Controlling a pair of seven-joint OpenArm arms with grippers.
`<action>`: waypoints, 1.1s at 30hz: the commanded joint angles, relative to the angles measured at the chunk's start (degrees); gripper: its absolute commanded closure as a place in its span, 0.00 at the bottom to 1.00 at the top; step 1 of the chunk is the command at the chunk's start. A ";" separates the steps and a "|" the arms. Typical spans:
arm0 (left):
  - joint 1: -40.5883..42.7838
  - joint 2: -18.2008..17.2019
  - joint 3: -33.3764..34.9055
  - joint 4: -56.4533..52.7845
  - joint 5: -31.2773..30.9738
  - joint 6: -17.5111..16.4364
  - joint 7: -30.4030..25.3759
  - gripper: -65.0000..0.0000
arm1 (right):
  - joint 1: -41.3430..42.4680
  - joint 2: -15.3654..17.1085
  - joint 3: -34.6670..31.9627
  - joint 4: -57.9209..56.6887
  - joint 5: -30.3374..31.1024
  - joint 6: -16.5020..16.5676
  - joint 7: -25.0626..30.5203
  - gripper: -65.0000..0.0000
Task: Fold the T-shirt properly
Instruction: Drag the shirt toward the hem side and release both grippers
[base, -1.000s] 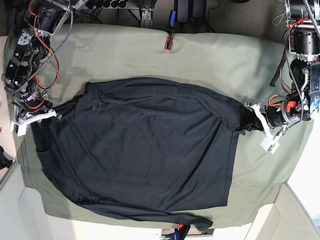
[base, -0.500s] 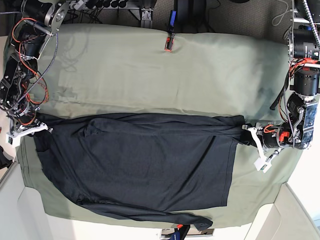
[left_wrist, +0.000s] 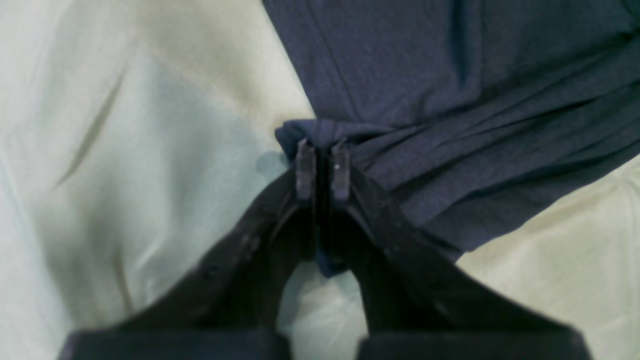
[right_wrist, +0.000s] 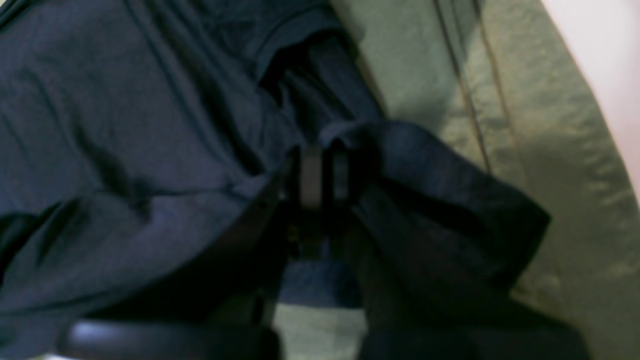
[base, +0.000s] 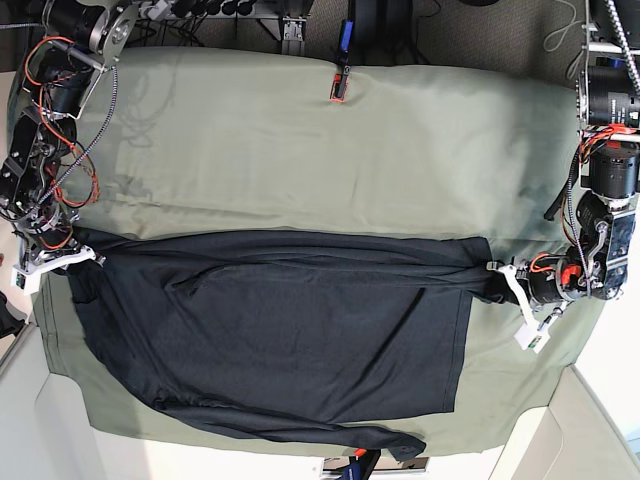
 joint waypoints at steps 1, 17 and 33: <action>-1.90 -1.09 -0.33 0.66 -0.39 -0.12 -1.22 1.00 | 1.57 0.87 0.00 0.17 -0.11 0.72 1.99 1.00; -3.23 -1.16 -0.90 0.66 -9.92 1.49 4.24 0.44 | 1.55 1.01 0.00 -3.06 6.38 0.81 4.11 0.59; -1.27 -4.39 -12.57 1.57 -34.49 -0.12 21.03 0.44 | 0.48 2.14 0.17 14.58 17.66 6.34 -10.84 0.59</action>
